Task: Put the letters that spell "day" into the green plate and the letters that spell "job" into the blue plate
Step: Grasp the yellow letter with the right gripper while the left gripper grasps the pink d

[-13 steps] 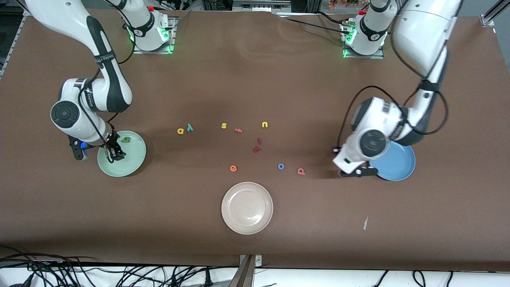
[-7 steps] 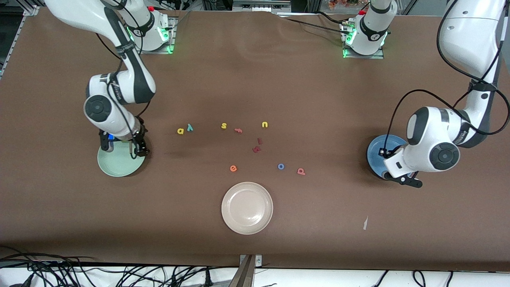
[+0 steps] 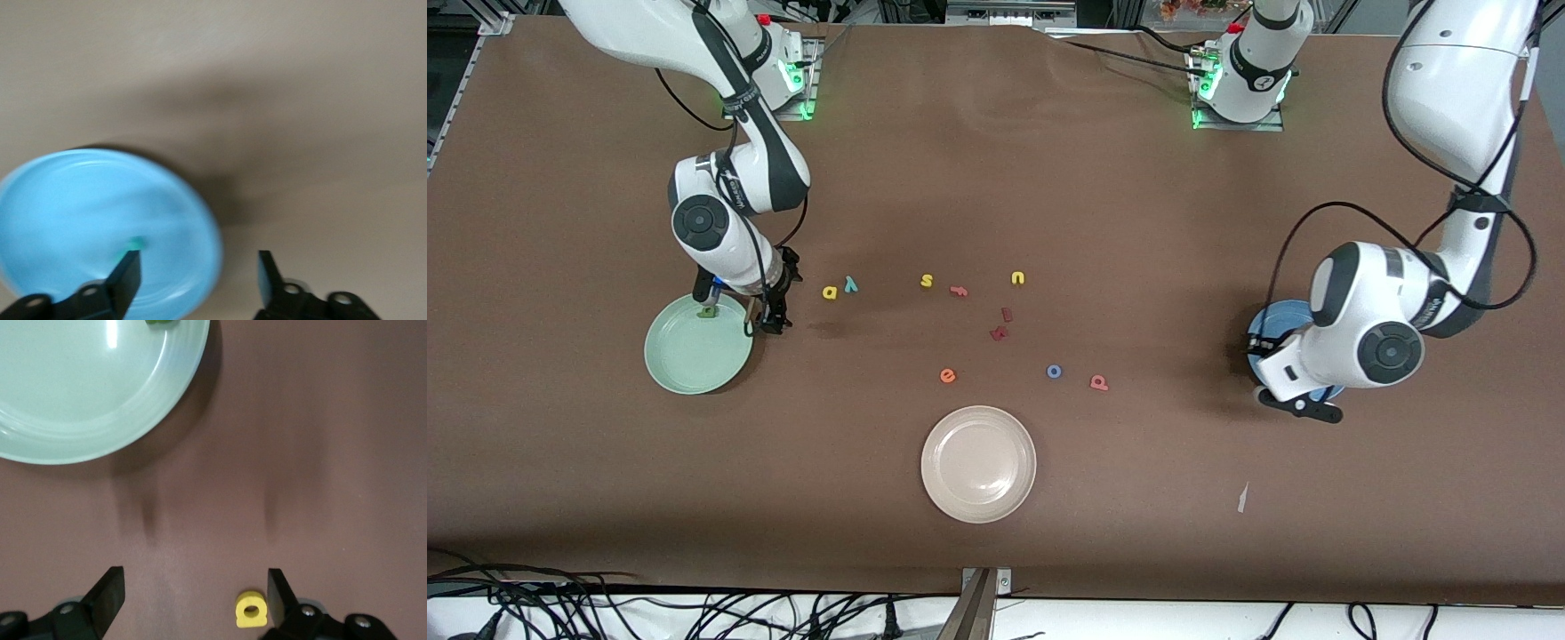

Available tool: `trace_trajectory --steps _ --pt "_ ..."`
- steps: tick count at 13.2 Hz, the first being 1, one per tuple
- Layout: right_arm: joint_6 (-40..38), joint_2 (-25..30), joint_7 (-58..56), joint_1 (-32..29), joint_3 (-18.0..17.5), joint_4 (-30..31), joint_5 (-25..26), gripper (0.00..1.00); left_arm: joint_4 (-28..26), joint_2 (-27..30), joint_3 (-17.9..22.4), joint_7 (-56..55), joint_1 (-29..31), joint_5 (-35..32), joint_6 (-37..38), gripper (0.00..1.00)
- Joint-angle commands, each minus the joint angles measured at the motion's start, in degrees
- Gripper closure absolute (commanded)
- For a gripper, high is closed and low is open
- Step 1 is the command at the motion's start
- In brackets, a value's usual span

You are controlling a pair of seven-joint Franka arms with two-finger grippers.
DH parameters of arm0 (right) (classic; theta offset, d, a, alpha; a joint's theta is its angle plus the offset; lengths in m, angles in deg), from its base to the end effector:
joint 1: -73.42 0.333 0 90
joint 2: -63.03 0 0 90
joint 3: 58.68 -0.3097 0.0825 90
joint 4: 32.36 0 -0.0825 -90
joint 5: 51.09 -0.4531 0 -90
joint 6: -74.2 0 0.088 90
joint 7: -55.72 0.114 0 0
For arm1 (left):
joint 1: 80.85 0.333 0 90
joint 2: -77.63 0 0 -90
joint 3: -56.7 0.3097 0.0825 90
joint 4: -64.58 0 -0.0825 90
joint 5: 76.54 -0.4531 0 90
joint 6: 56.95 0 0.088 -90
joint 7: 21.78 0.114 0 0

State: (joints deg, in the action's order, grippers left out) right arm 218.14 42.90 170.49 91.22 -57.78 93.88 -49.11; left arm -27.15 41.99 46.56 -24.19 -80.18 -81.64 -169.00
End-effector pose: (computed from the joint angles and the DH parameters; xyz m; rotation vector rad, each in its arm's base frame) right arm 0.5615 0.1703 0.1462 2.0654 -2.3018 0.0087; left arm 0.7064 -0.1016 0.1995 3.1050 -0.2304 -0.4043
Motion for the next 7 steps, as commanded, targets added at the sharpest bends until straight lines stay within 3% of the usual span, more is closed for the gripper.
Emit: trace_trajectory --steps 1,5,7 --pt "1.8 1.6 1.9 1.5 -0.6 1.7 0.1 0.05 10.8 -7.9 0.5 -18.8 -6.5 3.4 1.0 0.0" --pt "4.1 0.9 1.1 2.8 -0.6 2.2 0.5 0.07 21.8 -16.0 0.4 -48.8 -11.5 3.6 0.5 0.0" --pt "7.0 0.3 0.5 2.9 -0.6 3.8 0.7 0.08 22.2 -17.0 0.4 -62.3 -13.1 5.0 -4.2 0.0"
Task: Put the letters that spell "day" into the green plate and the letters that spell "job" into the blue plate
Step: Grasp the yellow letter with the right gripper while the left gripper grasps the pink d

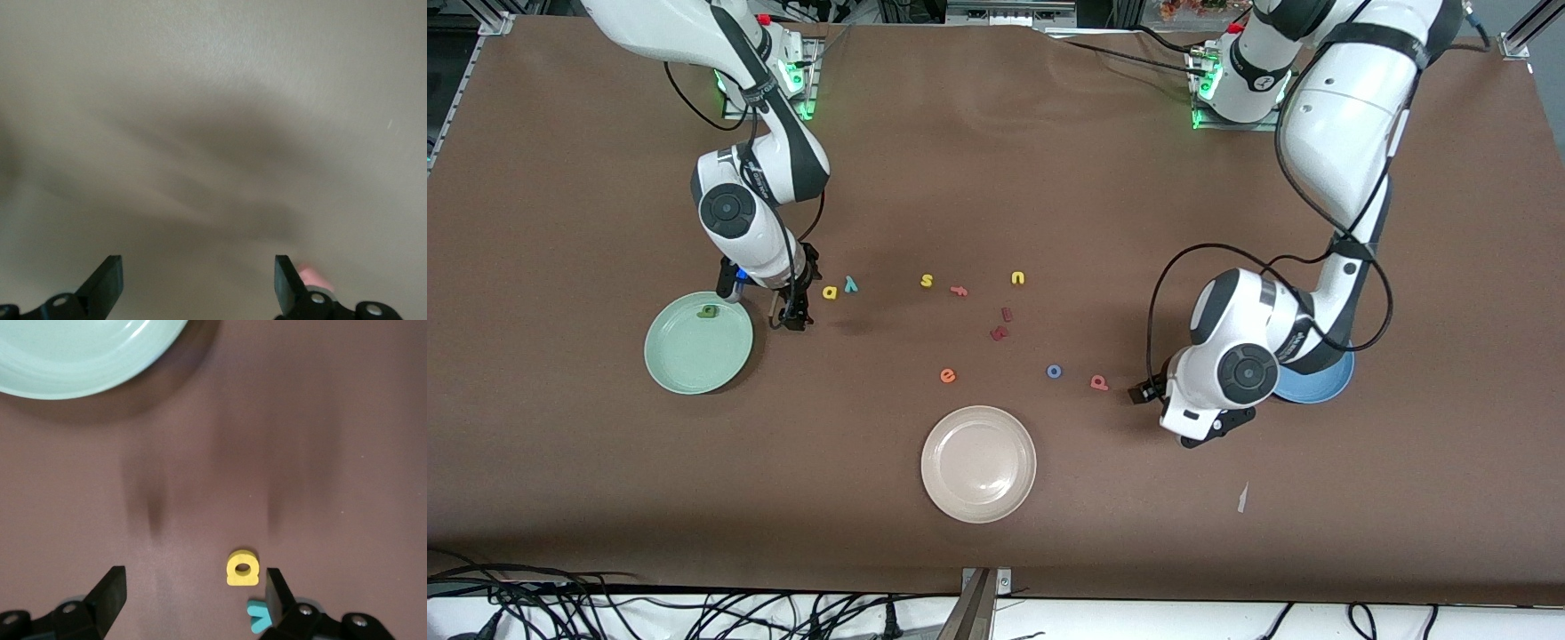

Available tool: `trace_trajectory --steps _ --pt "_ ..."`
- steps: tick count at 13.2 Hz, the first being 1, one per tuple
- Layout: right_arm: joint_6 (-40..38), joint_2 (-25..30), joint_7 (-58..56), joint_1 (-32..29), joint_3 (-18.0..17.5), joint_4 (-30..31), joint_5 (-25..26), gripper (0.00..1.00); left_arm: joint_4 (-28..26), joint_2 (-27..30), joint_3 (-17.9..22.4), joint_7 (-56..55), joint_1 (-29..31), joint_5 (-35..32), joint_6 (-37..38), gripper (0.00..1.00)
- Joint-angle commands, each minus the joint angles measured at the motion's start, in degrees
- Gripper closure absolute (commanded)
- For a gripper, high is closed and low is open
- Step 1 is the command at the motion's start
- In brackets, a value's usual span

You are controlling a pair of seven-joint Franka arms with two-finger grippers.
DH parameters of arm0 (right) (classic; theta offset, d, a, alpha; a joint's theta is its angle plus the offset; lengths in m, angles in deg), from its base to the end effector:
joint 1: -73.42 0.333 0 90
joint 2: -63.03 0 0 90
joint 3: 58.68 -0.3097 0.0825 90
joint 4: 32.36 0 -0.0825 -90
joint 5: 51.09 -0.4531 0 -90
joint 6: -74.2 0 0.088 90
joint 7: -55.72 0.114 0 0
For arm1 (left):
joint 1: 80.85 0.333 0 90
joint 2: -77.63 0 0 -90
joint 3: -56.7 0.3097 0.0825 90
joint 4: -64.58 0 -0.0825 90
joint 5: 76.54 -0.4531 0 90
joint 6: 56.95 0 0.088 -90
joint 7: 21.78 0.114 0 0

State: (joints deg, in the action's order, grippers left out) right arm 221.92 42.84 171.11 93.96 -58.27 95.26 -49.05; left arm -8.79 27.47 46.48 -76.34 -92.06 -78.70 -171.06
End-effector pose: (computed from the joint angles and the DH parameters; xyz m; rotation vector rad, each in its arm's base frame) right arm 0.5476 0.2010 0.1416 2.1457 -2.2813 0.0302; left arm 0.7398 -0.2587 0.1671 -2.9746 -0.9411 0.2910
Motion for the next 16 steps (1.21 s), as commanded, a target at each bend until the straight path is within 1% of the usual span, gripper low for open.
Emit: trace_trajectory --steps 1,4,6,7,9,11,12,14,15,16 --pt "4.5 -0.1 -0.4 0.7 -0.1 3.3 0.6 0.08 3.4 -2.5 0.5 -16.0 -1.5 4.3 -5.0 0.0" --pt "6.0 -0.7 -0.4 1.3 -0.1 4.2 0.6 0.08 2.9 -2.4 0.6 -26.5 -4.4 4.8 -10.1 0.0" --pt "6.0 -1.3 -0.4 1.6 -0.2 4.3 0.6 0.08 -1.7 -1.5 0.6 -30.3 -5.1 4.4 -16.4 0.01" --pt "6.3 -1.8 -0.4 1.7 -0.2 4.4 0.6 0.08 -3.9 -0.4 0.6 -31.6 -5.3 4.1 -17.8 0.02" --pt "7.4 -2.5 -0.4 1.8 -0.2 4.5 0.6 0.16 -8.3 1.1 0.8 -33.1 -6.0 4.0 -20.8 0.02" --pt "7.8 -2.8 -0.4 2.1 -0.2 4.7 0.6 0.16 -12.2 3.0 0.9 -34.6 -6.1 3.2 -23.1 0.05" --pt "7.8 -2.8 -0.4 2.1 -0.2 4.9 0.6 0.23 -12.8 3.3 0.8 -36.9 -6.2 1.6 -23.1 0.09" --pt "7.8 -2.7 0.2 2.1 -0.2 4.9 0.5 0.68 -12.9 3.2 0.6 -40.1 -6.4 -1.7 -23.1 0.17" --pt "7.8 -2.7 0.4 2.1 -0.2 4.9 0.5 0.85 -13.0 3.2 0.6 -40.3 -6.4 -1.8 -23.1 0.21" --pt "7.8 -2.6 0.4 2.1 -0.2 4.9 0.5 0.99 -13.0 3.1 0.6 -40.6 -6.4 -1.8 -23.0 0.24"
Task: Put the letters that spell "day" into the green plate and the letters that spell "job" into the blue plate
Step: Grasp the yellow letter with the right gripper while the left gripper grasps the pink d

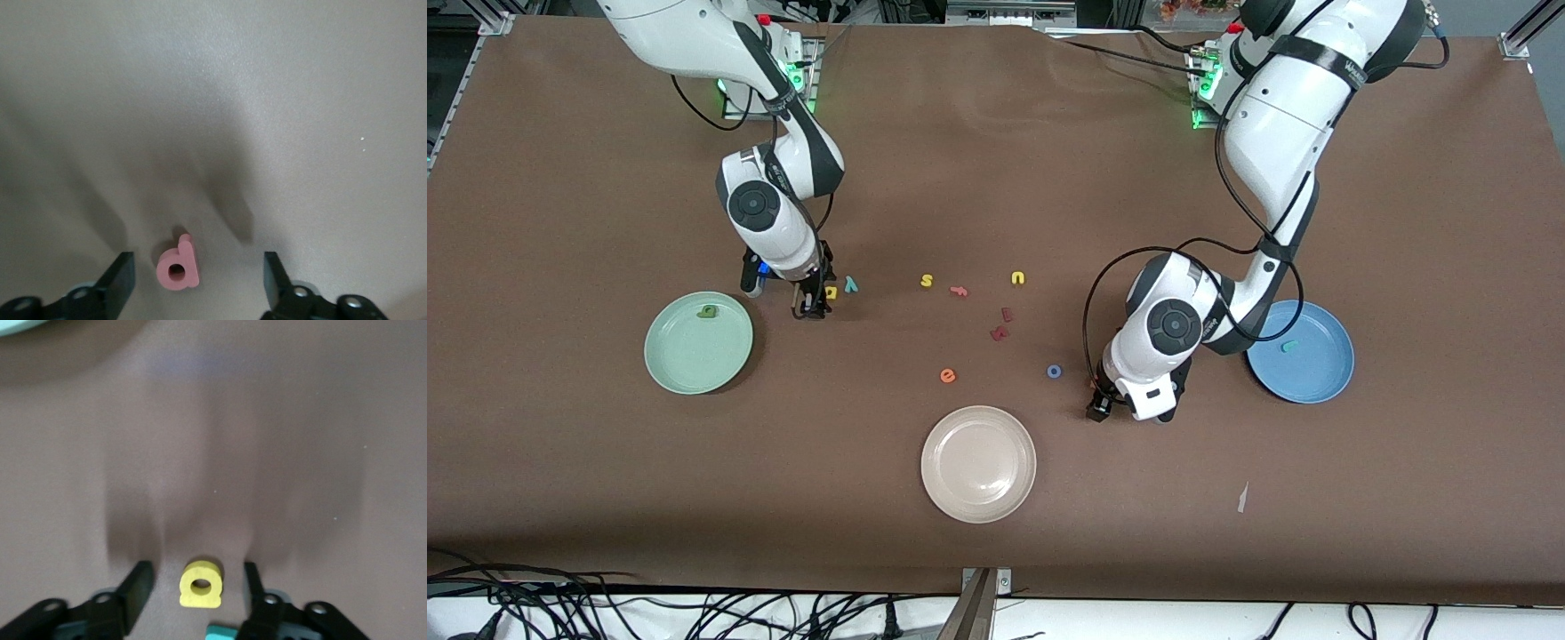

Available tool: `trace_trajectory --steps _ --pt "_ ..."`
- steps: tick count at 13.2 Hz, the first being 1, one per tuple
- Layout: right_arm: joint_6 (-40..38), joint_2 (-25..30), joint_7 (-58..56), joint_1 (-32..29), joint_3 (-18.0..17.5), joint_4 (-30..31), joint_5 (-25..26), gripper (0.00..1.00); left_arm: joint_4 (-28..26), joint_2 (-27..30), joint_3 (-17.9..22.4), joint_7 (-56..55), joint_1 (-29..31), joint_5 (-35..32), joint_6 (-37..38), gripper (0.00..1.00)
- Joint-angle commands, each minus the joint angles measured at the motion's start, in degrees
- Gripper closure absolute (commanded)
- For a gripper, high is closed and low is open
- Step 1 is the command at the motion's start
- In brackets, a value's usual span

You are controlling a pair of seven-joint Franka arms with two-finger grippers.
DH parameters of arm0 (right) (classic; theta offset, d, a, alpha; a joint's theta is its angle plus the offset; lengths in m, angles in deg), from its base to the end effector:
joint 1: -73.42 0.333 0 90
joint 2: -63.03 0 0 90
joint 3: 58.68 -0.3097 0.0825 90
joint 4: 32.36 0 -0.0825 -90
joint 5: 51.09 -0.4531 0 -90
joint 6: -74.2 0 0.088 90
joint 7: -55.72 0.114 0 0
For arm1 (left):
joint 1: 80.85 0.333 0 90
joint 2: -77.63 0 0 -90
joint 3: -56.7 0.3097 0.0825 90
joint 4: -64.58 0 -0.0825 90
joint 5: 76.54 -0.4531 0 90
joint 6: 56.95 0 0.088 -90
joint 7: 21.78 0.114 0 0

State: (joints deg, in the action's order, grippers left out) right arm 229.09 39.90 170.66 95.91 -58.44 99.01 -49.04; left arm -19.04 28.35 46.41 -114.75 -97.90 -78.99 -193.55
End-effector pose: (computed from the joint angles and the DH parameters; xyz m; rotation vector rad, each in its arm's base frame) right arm 0.5141 0.2113 0.0985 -2.2054 2.2370 -0.0287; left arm 0.6965 -0.3377 0.1245 2.5093 1.6840 -0.0765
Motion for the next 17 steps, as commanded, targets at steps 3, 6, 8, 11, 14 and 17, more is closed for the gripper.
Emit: trace_trajectory --steps 3,6,8,11,14,17 --pt "0.1 1.5 0.9 0.2 -0.1 1.1 0.4 1.0 -2.8 1.9 0.8 -3.5 -1.4 -1.6 -0.5 0.27" --pt "-1.3 2.9 0.5 0.1 0.1 0.6 0.3 1.0 -3.3 1.7 0.8 -3.6 -1.5 -1.6 -0.6 0.29" --pt "-3.6 5.2 -0.9 -0.1 1.6 -0.2 0.7 1.0 -3.6 1.7 0.8 -3.6 -1.4 -1.6 -0.5 0.34" --pt "-6.4 5.6 -9.1 -0.9 5.7 -2.3 0.8 1.0 -3.7 1.6 0.8 -3.7 -1.4 -1.8 -0.5 0.47" --pt "-9.4 6.0 -22.8 -3.2 9.8 -4.2 0.8 1.0 -3.9 1.6 0.9 -5.0 -1.5 -1.9 -0.5 0.81" --pt "-10.5 6.5 -39.5 -5.4 13.4 -4.1 0.3 1.0 -3.4 2.2 1.0 -3.7 -1.1 -1.9 0.4 1.0"
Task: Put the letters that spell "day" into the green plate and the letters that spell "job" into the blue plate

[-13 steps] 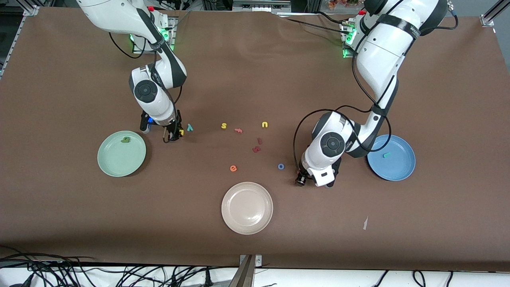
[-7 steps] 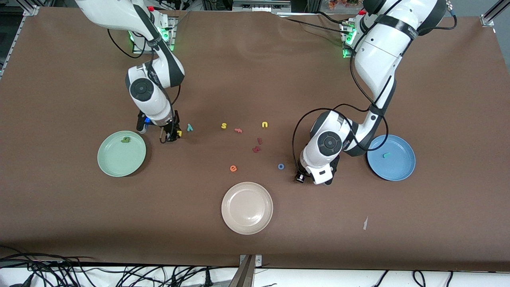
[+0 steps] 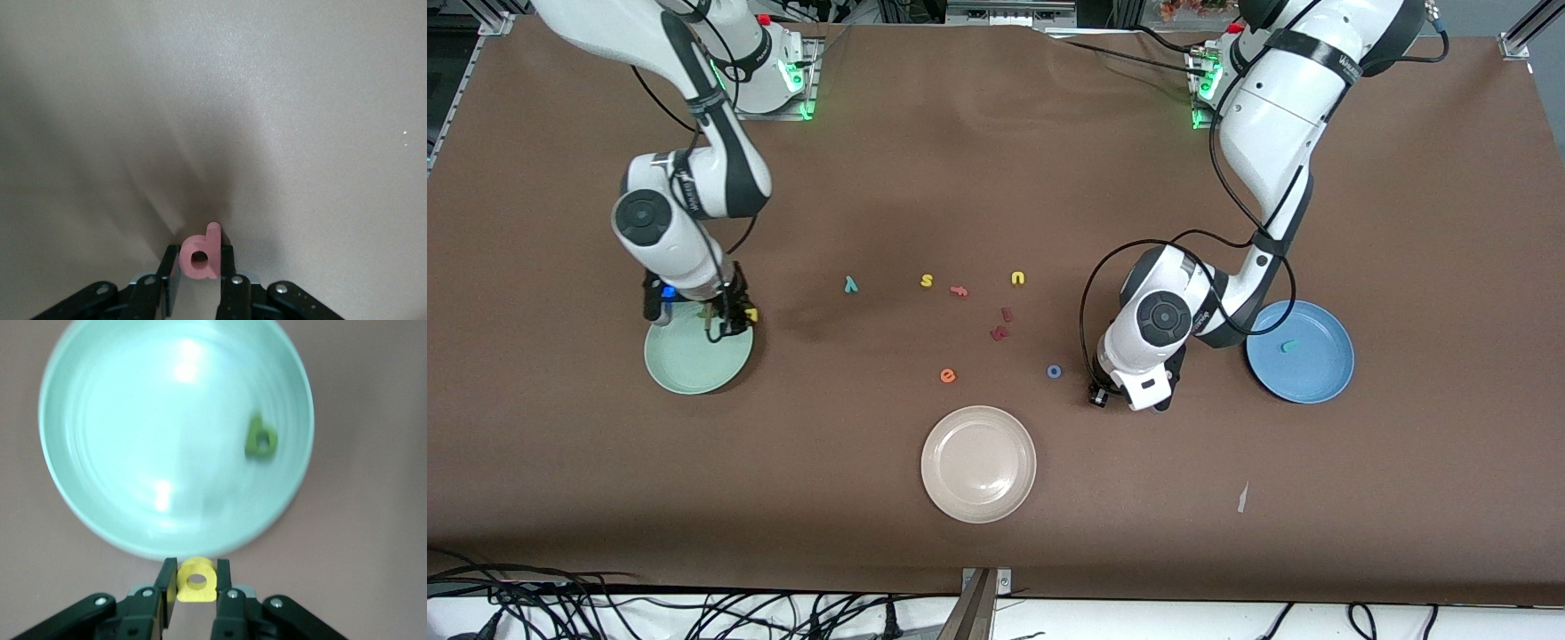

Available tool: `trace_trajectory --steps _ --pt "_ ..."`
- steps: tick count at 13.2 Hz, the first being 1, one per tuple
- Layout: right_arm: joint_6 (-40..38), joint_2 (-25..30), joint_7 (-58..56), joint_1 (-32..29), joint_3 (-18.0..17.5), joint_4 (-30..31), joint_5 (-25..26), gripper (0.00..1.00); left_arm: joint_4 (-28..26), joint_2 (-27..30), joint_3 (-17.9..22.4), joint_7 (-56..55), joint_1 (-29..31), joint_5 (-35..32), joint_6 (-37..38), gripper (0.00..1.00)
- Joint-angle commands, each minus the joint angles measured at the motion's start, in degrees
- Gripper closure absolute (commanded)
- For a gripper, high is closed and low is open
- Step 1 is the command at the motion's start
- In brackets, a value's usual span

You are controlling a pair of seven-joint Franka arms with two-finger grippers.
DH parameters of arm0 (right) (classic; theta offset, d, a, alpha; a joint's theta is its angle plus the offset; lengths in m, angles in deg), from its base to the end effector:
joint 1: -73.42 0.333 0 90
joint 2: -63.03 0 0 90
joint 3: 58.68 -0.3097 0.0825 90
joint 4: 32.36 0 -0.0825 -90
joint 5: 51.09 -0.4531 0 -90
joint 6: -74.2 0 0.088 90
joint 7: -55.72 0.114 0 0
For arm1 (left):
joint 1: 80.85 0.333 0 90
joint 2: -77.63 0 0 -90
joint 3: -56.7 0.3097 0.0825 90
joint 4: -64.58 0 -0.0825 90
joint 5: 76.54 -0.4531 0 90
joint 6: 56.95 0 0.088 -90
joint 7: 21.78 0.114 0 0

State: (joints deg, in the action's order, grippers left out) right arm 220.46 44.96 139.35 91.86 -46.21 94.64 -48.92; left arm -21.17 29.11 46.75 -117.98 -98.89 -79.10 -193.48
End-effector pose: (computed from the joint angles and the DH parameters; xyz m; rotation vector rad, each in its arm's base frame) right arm 0.5904 0.0573 0.1699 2.4522 -1.8891 0.1262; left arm 0.6817 -0.3435 0.1162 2.4993 1.7465 -0.0936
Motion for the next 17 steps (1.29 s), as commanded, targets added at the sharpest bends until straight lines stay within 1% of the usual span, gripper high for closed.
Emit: trace_trajectory --steps 1,3,4,7,8,10,11,12,13,14,15,16,17 --pt "-1.9 1.5 -13.4 -2.1 1.4 0.6 0.1 1.0 -0.7 2.0 0.6 1.8 0.4 -1.8 2.4 1.0" --pt "-3.3 1.1 -21.6 -2.6 1.5 0.8 0.1 1.0 2.0 5.1 0.5 11.9 2.6 -1.8 13.0 1.0" --pt "-3.4 1.0 -23.4 -2.6 1.5 0.9 0.1 1.0 2.1 6.8 0.5 18.7 3.8 -1.7 17.3 1.0" --pt "-3.4 1.0 -23.4 -2.6 1.5 1.0 -0.1 0.65 0.7 10.5 0.6 41.7 9.0 -1.8 26.4 1.0" --pt "-3.4 1.0 -23.3 -2.5 1.5 1.0 -0.2 0.57 -0.3 12.0 0.6 49.0 11.1 -1.8 27.4 1.0" --pt "-3.4 1.1 -23.1 -2.5 1.4 0.9 -0.2 0.47 -4.9 15.6 0.5 62.9 16.2 -3.2 27.2 1.0" --pt "-3.4 1.1 -23.0 -2.5 1.3 0.9 -0.2 0.45 -8.3 17.9 0.5 68.2 18.5 -4.3 26.0 1.0" --pt "-3.3 1.1 -22.9 -2.5 1.2 0.9 -0.2 0.43 -12.6 20.6 0.4 72.6 20.9 -4.4 22.4 1.0" --pt "-3.3 1.1 -22.5 -2.5 1.0 1.0 -0.2 0.41 -18.1 23.3 0.3 76.2 23.0 -4.4 17.2 1.0" --pt "-3.4 1.2 -21.2 -2.4 -0.2 1.0 -0.3 0.39 -24.0 25.6 0.3 78.5 24.6 -4.4 10.4 1.0" --pt "-3.4 1.2 -18.4 -2.4 -1.5 1.0 -0.3 0.36 -28.5 26.6 0.3 80.3 25.9 -4.5 4.1 1.0" --pt "-3.1 1.2 -14.1 -2.4 -3.0 1.0 -0.4 0.31 -31.7 26.7 0.4 82.3 26.6 -4.5 -0.4 1.0" --pt "-2.8 1.2 -9.7 -2.4 -4.4 0.9 -0.9 0.24 -34.2 26.5 0.5 84.0 27.7 -4.5 -4.2 1.0"
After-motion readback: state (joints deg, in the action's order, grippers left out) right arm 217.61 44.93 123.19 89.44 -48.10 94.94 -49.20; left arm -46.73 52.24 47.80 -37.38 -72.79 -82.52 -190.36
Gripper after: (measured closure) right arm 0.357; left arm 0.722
